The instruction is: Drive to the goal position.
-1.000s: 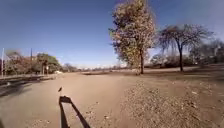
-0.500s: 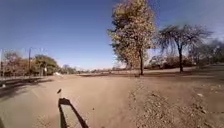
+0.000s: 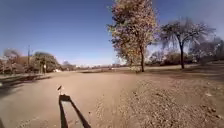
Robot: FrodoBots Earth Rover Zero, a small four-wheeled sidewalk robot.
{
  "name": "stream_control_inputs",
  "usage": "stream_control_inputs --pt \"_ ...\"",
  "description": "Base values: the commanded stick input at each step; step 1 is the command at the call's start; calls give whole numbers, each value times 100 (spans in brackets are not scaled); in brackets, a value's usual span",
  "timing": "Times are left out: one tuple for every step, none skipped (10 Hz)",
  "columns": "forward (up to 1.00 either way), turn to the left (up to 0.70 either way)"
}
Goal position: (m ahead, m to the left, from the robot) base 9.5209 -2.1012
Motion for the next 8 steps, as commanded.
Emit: stream_control_inputs --pt "50 0" --pt "50 0" --pt "50 0" --pt "50 0" --pt "50 0" --pt "50 0" --pt "50 0" --pt "50 0"
